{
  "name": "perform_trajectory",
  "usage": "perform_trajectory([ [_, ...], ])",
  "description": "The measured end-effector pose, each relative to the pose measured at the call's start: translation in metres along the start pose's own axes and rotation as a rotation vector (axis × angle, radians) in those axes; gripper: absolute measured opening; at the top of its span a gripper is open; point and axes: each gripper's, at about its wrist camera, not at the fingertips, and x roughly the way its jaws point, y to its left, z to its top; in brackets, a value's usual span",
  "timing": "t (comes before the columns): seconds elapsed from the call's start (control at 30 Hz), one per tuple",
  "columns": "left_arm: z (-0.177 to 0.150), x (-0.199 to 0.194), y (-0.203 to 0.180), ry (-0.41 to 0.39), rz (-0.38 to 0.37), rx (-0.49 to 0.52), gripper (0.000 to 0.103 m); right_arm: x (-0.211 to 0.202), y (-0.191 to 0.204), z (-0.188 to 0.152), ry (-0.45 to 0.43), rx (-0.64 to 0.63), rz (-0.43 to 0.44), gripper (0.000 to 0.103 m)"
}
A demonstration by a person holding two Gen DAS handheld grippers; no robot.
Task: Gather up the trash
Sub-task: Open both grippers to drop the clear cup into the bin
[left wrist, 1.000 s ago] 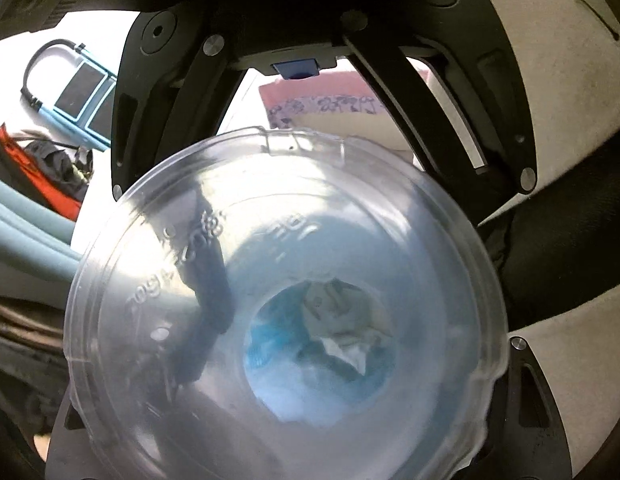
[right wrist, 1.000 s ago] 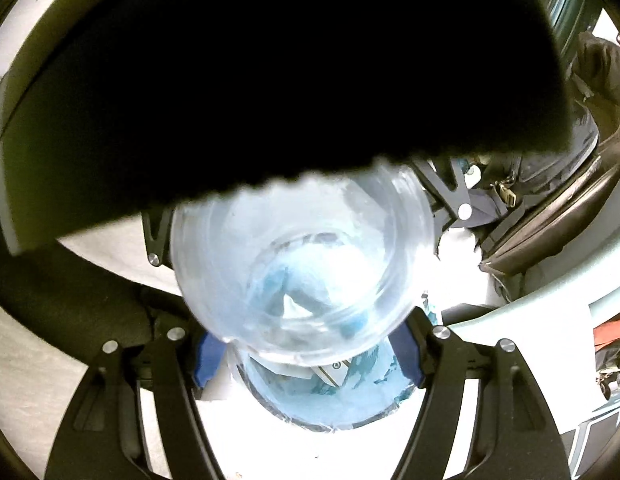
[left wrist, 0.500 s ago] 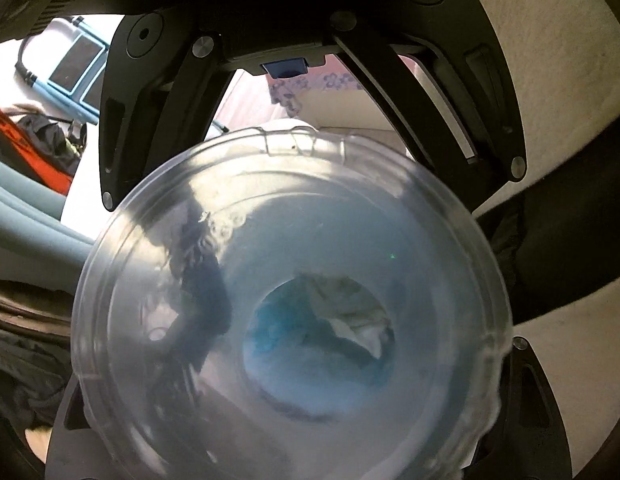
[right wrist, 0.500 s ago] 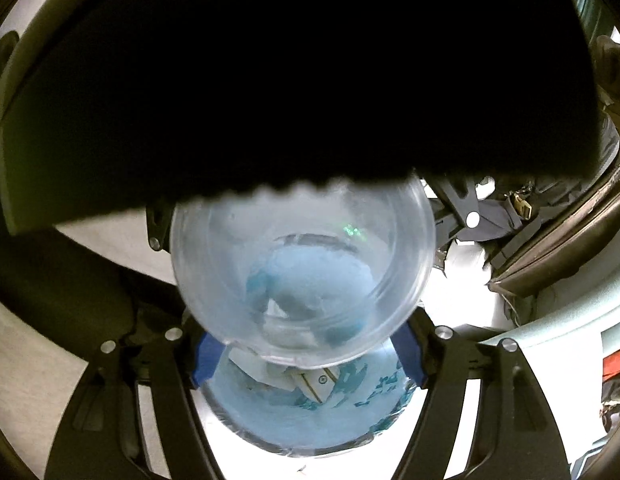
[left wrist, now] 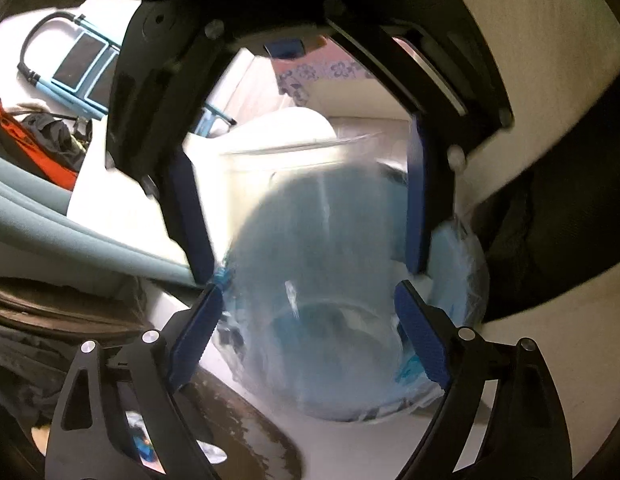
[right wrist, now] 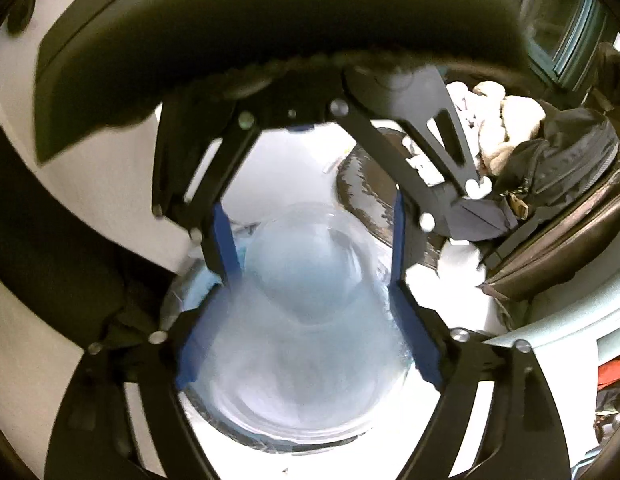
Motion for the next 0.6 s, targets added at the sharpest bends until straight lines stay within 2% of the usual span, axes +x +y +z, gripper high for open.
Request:
perform_trajectory([
  [0.23, -0.013, 0.008, -0.021, 0.055, -0.022, 0.045, 0.085, 0.006, -0.002, -0.017, 0.052, 0.037, 0.0, 0.086],
  [0.43, -0.008, 0.003, -0.009, 0.066, -0.024, -0.016, 0.085, 0.008, -0.009, -0.031, 0.072, 0.04, 0.018, 0.086],
  [0.6, -0.007, 0.001, 0.006, 0.105, -0.036, -0.11, 0.086, 0.01, -0.009, -0.029, 0.071, 0.036, 0.036, 0.086],
])
